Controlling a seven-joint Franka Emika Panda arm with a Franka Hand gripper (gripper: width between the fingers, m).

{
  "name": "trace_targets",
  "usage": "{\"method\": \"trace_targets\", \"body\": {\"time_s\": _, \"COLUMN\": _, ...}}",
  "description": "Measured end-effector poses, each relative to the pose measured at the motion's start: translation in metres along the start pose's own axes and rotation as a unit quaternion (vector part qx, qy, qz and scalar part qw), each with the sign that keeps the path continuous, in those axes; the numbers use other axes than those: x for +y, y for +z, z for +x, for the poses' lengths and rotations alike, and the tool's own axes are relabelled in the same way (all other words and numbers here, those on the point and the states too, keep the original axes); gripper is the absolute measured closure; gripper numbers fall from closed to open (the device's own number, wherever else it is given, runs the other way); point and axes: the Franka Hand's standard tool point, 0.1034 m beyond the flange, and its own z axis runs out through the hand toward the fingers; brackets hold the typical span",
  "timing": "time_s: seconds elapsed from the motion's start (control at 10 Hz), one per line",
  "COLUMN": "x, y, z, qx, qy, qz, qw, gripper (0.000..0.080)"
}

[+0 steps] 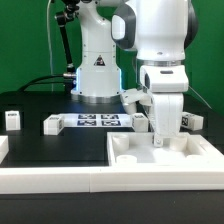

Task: Assemble square table

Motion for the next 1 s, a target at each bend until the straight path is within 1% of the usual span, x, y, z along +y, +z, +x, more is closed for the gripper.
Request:
{"method": "trace_targets", "body": {"time_s": 0.1, "x": 0.000, "y": 0.000, "z": 0.000, "qx": 0.000, "qy": 0.000, "qz": 0.000, "qw": 1.000, "gripper": 0.0488}}
{"method": "trace_targets", "body": {"time_s": 0.2, "x": 0.000, "y": 0.000, "z": 0.000, "qx": 0.000, "qy": 0.000, "qz": 0.000, "qw": 1.000, "gripper": 0.0287}}
{"method": "trace_targets", "body": {"time_s": 0.3, "x": 0.002, "y": -0.002, "z": -0.001, "qx": 0.000, "qy": 0.001, "qz": -0.003, "qw": 1.000, "gripper": 0.0194}}
{"method": "trace_targets", "body": {"time_s": 0.4, "x": 0.003, "y": -0.005, "z": 0.000, "qx": 0.000, "qy": 0.002, "qz": -0.005, "qw": 1.000, "gripper": 0.0194}}
{"method": "trace_targets", "body": {"time_s": 0.5, "x": 0.002, "y": -0.009, "z": 0.003, "qx": 0.000, "qy": 0.014, "qz": -0.008, "qw": 1.000, "gripper": 0.0157}}
{"method": "trace_targets", "body": {"time_s": 0.7, "x": -0.002, "y": -0.025, "z": 0.009, "qx": -0.001, "qy": 0.021, "qz": -0.017, "qw": 1.000, "gripper": 0.0152}}
{"method": "trace_targets", "body": {"time_s": 0.9, "x": -0.020, "y": -0.038, "z": 0.022, "qx": 0.000, "qy": 0.062, "qz": -0.023, "qw": 0.998, "gripper": 0.0151}}
{"method": "trace_targets", "body": {"time_s": 1.0, "x": -0.030, "y": -0.042, "z": 0.031, "qx": 0.003, "qy": 0.082, "qz": -0.027, "qw": 0.996, "gripper": 0.0151}}
